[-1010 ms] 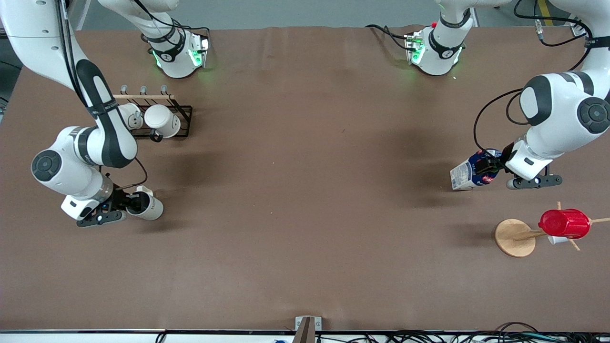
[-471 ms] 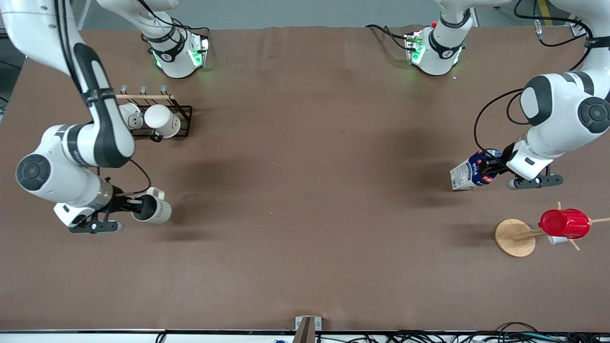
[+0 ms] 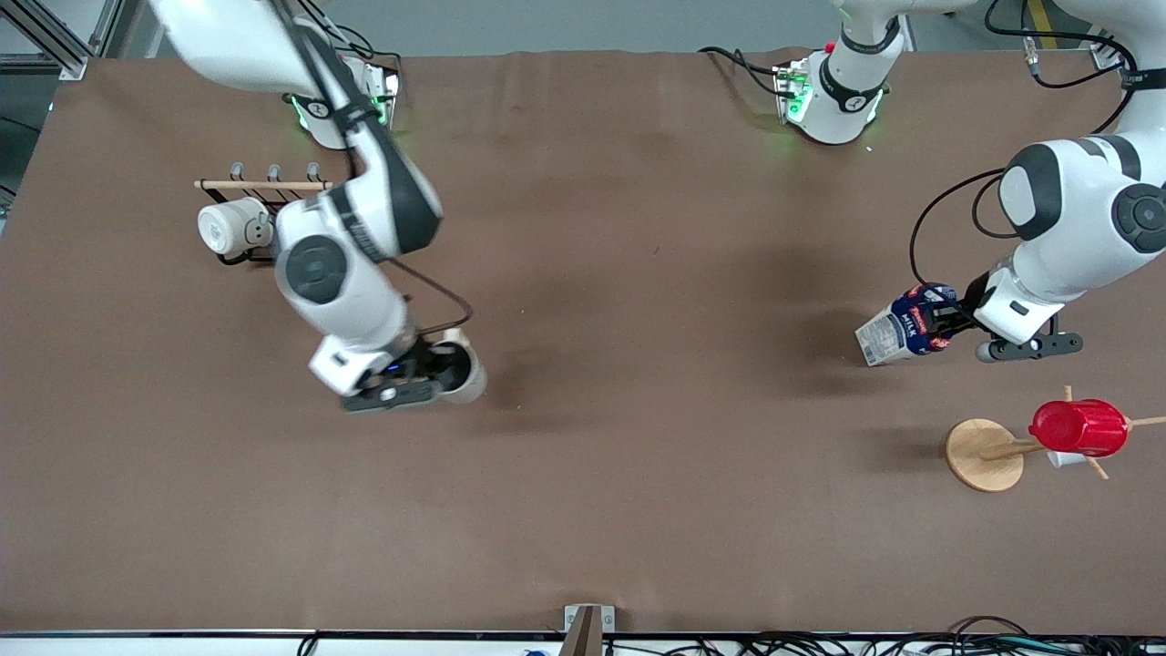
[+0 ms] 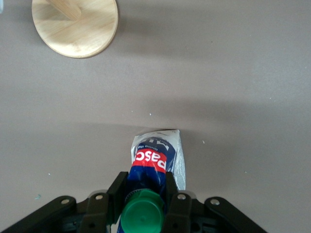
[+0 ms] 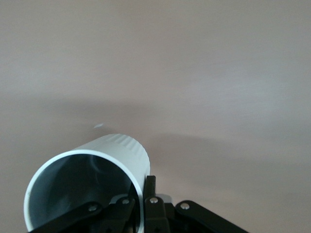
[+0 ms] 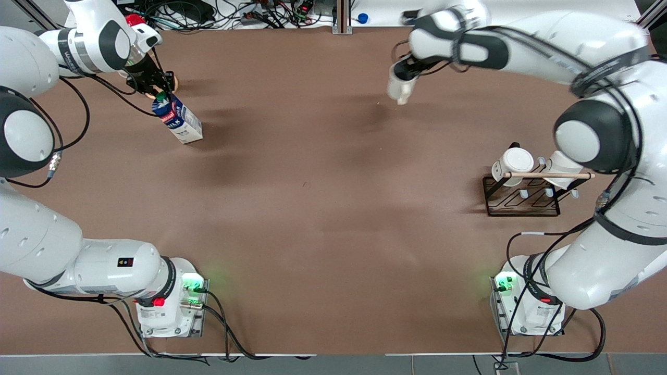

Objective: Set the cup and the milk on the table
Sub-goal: 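Carry the mug with the right gripper toward the table middle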

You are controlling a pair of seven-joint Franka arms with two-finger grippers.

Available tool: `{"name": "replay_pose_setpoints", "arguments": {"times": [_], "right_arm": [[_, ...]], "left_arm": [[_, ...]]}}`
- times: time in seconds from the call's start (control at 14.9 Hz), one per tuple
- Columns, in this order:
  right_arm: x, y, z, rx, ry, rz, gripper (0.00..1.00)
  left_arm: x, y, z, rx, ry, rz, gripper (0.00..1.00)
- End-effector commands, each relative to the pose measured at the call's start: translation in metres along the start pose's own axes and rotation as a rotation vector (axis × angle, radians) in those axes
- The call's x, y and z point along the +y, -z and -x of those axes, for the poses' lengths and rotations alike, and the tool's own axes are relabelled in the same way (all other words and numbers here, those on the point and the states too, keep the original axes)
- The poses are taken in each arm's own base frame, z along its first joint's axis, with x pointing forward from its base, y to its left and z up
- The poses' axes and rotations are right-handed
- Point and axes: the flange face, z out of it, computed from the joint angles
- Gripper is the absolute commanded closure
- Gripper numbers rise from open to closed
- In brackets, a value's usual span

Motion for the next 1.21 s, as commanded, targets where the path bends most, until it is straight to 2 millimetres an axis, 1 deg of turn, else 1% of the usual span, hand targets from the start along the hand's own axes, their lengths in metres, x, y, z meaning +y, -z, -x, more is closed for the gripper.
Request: {"name": "replay_pose_setpoints", "arguments": {"times": [0.0, 0.07, 0.13, 0.2, 0.27, 0.34, 0.4, 0.47, 0.54, 0.61, 0.67, 0.81, 0.94, 1.08, 1.14], "right_arm": [[-0.057, -0.031, 0.009, -0.011, -0.009, 0.022, 0.99], [-0.073, -0.039, 0.016, -0.005, -0.02, 0.019, 0.99], [-0.082, -0.048, 0.019, -0.001, -0.039, 0.02, 0.99], [-0.088, -0.055, 0.023, -0.003, -0.062, 0.028, 0.99], [-0.097, -0.064, 0.029, -0.007, -0.065, 0.044, 0.98], [-0.106, -0.073, 0.034, -0.005, -0.065, 0.056, 0.98], [-0.117, -0.077, 0.039, 0.006, -0.066, 0.053, 0.98], [-0.121, -0.082, 0.04, 0.017, -0.066, 0.048, 0.97], [-0.123, -0.083, 0.041, 0.018, -0.064, 0.048, 0.95], [-0.123, -0.084, 0.041, 0.018, -0.065, 0.048, 0.93], [-0.122, -0.086, 0.041, 0.017, -0.065, 0.051, 0.8], [-0.125, -0.088, 0.044, 0.013, -0.062, 0.053, 0.0], [-0.122, -0.082, 0.041, 0.017, -0.065, 0.054, 0.0], [-0.117, -0.076, 0.038, 0.018, -0.073, 0.054, 0.0], [-0.106, -0.059, 0.033, 0.025, -0.089, 0.056, 0.0]], "left_arm": [[0.006, 0.016, 0.001, 0.032, -0.012, -0.006, 0.86], [0.01, 0.019, 0.001, 0.04, -0.02, -0.005, 0.87], [0.016, 0.024, -0.001, 0.066, -0.041, -0.006, 0.97], [0.028, 0.029, -0.002, 0.09, -0.054, -0.003, 0.99], [0.039, 0.034, 0.0, 0.099, -0.073, 0.0, 1.0], [0.046, 0.037, 0.003, 0.094, -0.084, 0.001, 1.0], [0.051, 0.038, 0.007, 0.065, -0.106, -0.001, 0.99], [0.063, 0.04, 0.01, 0.05, -0.124, -0.001, 0.99], [0.079, 0.041, 0.012, 0.054, -0.147, 0.001, 0.98], [0.09, 0.044, 0.012, 0.06, -0.165, 0.004, 0.98], [0.108, 0.051, 0.011, 0.068, -0.192, 0.008, 0.99], [0.152, 0.052, 0.018, 0.071, -0.263, 0.017, 1.0], [0.199, 0.049, 0.023, 0.068, -0.303, 0.037, 1.0], [0.243, 0.053, 0.023, 0.078, -0.294, 0.067, 1.0], [0.266, 0.052, 0.021, 0.076, -0.277, 0.09, 1.0]]}}
